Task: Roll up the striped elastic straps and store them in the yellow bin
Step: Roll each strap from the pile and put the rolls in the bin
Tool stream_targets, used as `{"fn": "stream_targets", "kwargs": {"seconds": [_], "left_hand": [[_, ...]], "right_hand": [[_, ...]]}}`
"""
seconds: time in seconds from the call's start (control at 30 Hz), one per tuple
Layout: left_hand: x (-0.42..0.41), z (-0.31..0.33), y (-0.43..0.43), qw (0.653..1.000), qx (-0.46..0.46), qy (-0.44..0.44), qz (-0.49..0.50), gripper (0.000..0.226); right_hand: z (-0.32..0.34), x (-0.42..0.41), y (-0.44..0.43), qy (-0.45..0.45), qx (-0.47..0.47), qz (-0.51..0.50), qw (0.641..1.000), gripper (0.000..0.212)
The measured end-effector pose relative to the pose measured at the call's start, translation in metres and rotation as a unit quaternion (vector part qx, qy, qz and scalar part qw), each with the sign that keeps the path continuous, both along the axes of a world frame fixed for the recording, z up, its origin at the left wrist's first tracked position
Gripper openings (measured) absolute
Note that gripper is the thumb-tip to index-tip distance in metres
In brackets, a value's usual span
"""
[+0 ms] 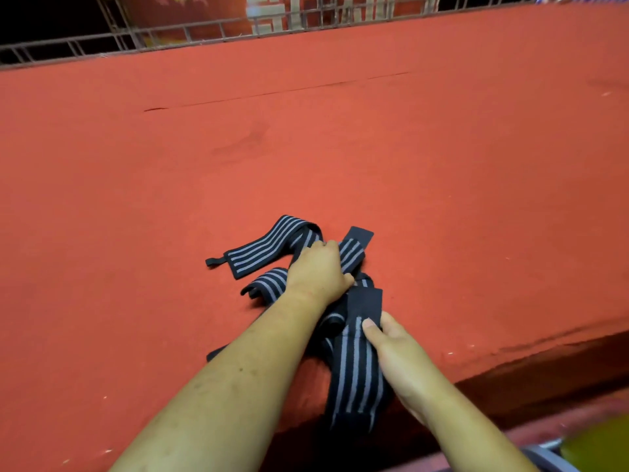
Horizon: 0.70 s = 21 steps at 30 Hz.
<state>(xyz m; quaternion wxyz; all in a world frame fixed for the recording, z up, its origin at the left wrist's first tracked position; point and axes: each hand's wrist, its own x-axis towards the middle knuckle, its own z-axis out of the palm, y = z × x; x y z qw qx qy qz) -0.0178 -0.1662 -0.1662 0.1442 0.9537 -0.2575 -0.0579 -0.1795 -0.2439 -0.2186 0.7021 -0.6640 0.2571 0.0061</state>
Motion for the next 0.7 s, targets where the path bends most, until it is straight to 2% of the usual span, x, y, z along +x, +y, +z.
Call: {"fn": "stream_targets", "kwargs": {"seconds": [0.1, 0.17, 0.3, 0.4, 0.5, 0.63, 0.7], "left_hand": [[0.002, -0.006, -0.005, 0.999, -0.022, -0.034, 0.004, 0.023], [0.005, -0.008, -0.007, 0.998, -0.036, -0.045, 0.014, 0.016], [0.013, -0.009, -0.004, 0.994, -0.077, -0.017, 0.075, 0.023], [0.018, -0.011, 0.000, 0.980, -0.148, 0.028, 0.130, 0.019], [0.020, -0.013, 0.003, 0.956, -0.217, 0.078, 0.182, 0.020], [0.023, -0.015, 0.001, 0.930, -0.256, 0.117, 0.236, 0.023], [0.023, -0.014, -0.001, 0.893, -0.323, 0.147, 0.277, 0.027]], "right_hand": [[0.004, -0.001, 0.000, 0.002, -0.005, 0.013, 1.000, 0.030], [0.005, -0.002, 0.000, 0.002, -0.010, 0.012, 1.000, 0.031], [0.006, -0.002, 0.000, 0.004, -0.019, 0.013, 1.000, 0.031], [0.008, -0.002, 0.000, 0.006, -0.028, 0.019, 0.999, 0.033], [0.012, -0.003, 0.000, 0.008, -0.029, 0.019, 0.999, 0.031], [0.015, -0.004, 0.000, 0.013, -0.046, 0.025, 0.999, 0.035], [0.015, -0.003, 0.000, 0.013, -0.053, 0.022, 0.998, 0.037]]}}
